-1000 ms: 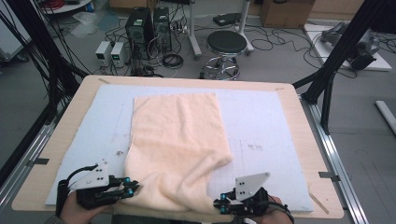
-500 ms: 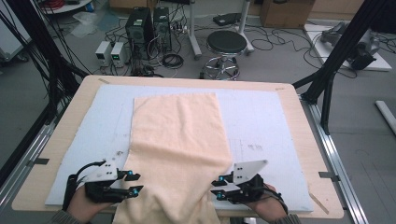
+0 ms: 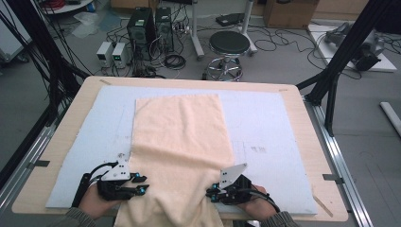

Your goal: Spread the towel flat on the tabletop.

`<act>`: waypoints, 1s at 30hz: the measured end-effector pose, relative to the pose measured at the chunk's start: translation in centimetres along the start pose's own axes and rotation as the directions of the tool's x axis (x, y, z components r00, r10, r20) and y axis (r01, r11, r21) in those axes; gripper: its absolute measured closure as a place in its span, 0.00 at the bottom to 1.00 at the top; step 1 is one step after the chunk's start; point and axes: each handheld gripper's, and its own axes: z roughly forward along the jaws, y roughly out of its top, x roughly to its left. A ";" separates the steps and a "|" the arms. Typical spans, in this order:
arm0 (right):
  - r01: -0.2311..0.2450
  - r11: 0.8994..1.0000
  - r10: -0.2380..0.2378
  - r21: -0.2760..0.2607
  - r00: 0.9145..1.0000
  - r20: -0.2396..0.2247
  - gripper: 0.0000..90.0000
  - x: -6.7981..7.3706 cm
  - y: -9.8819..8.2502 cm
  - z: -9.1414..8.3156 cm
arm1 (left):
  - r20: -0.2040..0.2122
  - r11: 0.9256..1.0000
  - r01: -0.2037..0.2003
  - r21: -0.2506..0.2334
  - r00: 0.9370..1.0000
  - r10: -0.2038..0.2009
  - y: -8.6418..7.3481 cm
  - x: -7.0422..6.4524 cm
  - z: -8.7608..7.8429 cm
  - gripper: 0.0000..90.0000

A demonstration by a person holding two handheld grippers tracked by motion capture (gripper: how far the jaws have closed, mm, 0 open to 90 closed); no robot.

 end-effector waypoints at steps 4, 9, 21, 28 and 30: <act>0.003 0.999 -0.003 0.032 1.000 0.009 0.98 0.4 -0.2 -0.7 | 0.002 1.000 -0.003 0.022 1.000 0.003 0.4 -0.5 -0.2 0.94; -0.014 1.000 0.014 0.021 1.000 0.012 0.98 2.0 -1.4 -3.2 | 0.040 1.000 -0.003 -0.012 0.999 0.004 0.9 -2.2 -1.6 0.95; 0.022 0.996 -0.018 -0.085 0.999 0.046 0.83 5.9 -0.6 -8.7 | 0.062 0.998 -0.038 -0.056 0.997 0.041 1.2 -4.7 -4.4 0.73; -0.021 0.999 0.024 -0.032 0.994 0.106 0.75 0.1 -1.7 -5.3 | -0.025 1.000 -0.021 0.006 0.999 0.021 0.5 -1.4 -2.1 0.64; -0.042 0.999 0.044 -0.033 0.996 0.082 0.71 -1.6 -2.1 -4.3 | -0.008 1.000 -0.008 0.020 1.000 0.008 0.1 -0.5 -1.7 0.62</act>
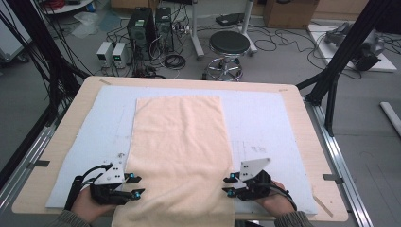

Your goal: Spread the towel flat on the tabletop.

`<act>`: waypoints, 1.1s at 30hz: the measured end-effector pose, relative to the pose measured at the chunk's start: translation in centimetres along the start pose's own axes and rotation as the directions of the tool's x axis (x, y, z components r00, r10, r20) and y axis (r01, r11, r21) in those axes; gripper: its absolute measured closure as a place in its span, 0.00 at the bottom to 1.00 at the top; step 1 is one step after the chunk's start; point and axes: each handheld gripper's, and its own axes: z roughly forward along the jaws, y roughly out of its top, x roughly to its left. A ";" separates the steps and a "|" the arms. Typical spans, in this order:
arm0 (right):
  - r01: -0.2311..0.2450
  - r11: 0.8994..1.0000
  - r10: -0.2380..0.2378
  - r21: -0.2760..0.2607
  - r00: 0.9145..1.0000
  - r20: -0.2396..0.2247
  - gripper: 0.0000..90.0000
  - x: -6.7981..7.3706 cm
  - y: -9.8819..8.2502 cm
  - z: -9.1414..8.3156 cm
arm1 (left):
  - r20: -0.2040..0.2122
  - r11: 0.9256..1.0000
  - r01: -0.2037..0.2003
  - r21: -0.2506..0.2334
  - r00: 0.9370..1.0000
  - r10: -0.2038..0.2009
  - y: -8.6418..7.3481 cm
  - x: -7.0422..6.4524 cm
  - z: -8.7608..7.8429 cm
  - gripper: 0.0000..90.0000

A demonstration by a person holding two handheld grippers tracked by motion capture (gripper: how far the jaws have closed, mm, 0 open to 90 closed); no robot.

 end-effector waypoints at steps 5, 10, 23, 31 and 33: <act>-0.020 0.999 0.021 0.027 0.999 -0.048 0.80 -0.9 -0.5 1.5 | 0.014 1.000 -0.019 -0.006 1.000 0.020 -1.1 -0.2 0.4 0.71; -0.030 0.998 0.033 0.047 0.998 -0.059 0.99 -0.7 -0.6 1.1 | 0.011 1.000 0.001 0.008 1.000 -0.001 -0.8 0.0 0.4 0.84; -0.020 0.998 0.025 0.052 0.996 -0.088 0.99 1.5 -1.4 -0.5 | 0.038 1.000 -0.012 0.009 0.999 0.012 -0.7 -1.3 -0.8 0.94; -0.050 0.998 0.047 -0.029 0.996 -0.081 0.89 1.7 -0.7 -1.7 | 0.027 0.999 0.023 -0.039 0.999 -0.021 -0.8 -1.0 -1.9 0.76; -0.058 0.997 0.058 -0.049 0.998 -0.017 0.80 0.7 -0.3 -1.9 | 0.010 0.998 0.027 -0.048 1.000 -0.027 -0.6 -0.7 -1.7 0.72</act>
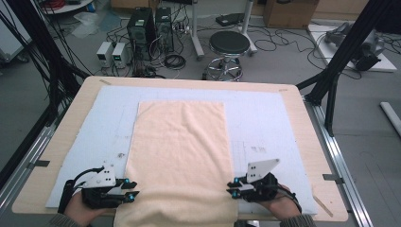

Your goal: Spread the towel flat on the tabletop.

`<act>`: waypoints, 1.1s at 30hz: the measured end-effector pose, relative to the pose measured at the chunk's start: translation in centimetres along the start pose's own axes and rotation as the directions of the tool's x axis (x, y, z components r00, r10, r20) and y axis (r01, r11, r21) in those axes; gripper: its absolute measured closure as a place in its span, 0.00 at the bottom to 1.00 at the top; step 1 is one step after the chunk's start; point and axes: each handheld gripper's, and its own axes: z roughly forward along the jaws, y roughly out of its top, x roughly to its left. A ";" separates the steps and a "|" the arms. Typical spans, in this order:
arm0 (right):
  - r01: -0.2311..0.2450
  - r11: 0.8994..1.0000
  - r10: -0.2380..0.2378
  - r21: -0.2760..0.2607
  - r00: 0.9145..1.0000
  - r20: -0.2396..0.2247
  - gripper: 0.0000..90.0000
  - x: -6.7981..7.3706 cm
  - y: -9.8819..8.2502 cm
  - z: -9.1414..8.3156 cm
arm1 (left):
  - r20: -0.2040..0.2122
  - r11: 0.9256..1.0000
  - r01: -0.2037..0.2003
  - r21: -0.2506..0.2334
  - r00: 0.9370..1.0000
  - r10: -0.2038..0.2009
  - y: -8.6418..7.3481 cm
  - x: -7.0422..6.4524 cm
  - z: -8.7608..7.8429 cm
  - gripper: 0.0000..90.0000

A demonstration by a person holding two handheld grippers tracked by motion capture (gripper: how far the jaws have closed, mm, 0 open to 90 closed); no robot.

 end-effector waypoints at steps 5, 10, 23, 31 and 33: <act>-0.052 0.998 0.055 -0.029 0.990 0.126 0.74 -4.1 1.0 0.8 | -0.021 1.000 -0.030 0.010 0.999 0.030 0.5 0.6 1.4 0.67; -0.132 0.991 0.130 0.004 0.979 0.155 0.71 -6.5 0.4 2.3 | -0.003 0.998 -0.048 0.051 0.999 0.049 0.0 0.9 2.6 0.72; -0.124 0.989 0.114 0.080 0.987 0.115 0.99 -6.4 0.0 2.7 | 0.004 0.999 -0.029 0.043 1.000 0.028 -0.2 1.2 2.1 0.96; -0.117 0.991 0.110 0.069 0.990 0.093 0.98 -5.3 -0.4 1.8 | 0.014 0.999 -0.023 0.043 1.000 0.022 -0.4 0.7 1.7 0.96; -0.127 0.991 0.124 0.040 0.989 0.075 0.96 -5.2 -0.5 1.6 | 0.019 0.999 -0.022 0.044 1.000 0.022 -0.5 0.6 1.5 0.97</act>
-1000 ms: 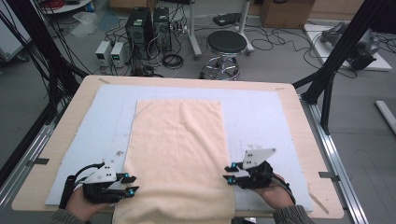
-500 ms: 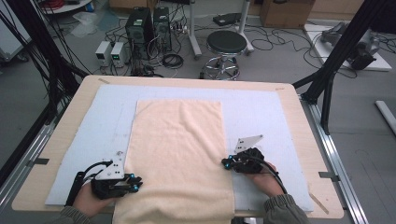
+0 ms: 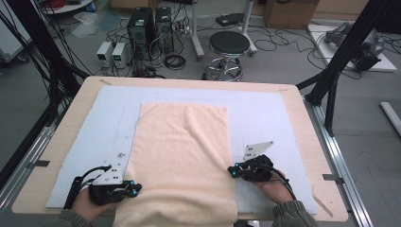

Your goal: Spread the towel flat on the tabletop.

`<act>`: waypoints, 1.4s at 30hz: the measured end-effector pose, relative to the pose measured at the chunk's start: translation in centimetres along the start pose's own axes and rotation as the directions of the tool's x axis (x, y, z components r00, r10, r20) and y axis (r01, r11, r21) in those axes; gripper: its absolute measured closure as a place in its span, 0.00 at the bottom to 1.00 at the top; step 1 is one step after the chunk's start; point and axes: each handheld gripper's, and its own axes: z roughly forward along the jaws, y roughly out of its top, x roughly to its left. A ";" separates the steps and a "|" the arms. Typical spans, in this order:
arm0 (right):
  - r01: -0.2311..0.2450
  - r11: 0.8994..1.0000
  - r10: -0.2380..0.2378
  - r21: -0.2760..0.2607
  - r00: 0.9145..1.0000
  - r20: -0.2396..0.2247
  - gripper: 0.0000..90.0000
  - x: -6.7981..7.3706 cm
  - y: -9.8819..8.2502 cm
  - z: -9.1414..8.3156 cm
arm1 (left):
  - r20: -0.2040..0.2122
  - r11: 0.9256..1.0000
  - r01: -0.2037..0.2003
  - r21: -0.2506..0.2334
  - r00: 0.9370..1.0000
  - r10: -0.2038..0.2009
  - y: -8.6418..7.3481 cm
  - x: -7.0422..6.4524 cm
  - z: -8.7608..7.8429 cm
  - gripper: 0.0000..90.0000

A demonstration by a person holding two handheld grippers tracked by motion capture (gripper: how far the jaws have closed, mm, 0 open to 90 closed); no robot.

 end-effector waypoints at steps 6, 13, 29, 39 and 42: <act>-0.048 0.995 0.058 -0.086 0.992 0.109 0.74 -1.4 0.5 -0.5 | -0.040 0.998 0.030 -0.049 0.999 -0.032 0.1 0.9 -0.7 0.84; -0.094 0.993 0.108 -0.075 0.971 0.215 0.70 -4.8 3.2 2.0 | -0.082 0.997 0.048 -0.060 0.995 -0.053 0.6 2.8 0.2 0.69; -0.137 0.990 0.139 -0.025 0.959 0.247 0.98 -7.4 3.4 2.9 | -0.076 0.996 0.073 -0.056 0.994 -0.077 0.6 3.9 1.2 0.64; -0.151 0.987 0.157 -0.047 0.964 0.213 0.84 -7.4 2.9 1.6 | -0.061 0.996 0.071 -0.060 0.995 -0.075 0.8 3.6 1.2 0.63; -0.160 0.982 0.177 -0.102 0.966 0.187 0.68 -7.0 3.1 1.1 | -0.065 0.994 0.071 -0.084 0.995 -0.077 1.0 3.7 0.8 0.61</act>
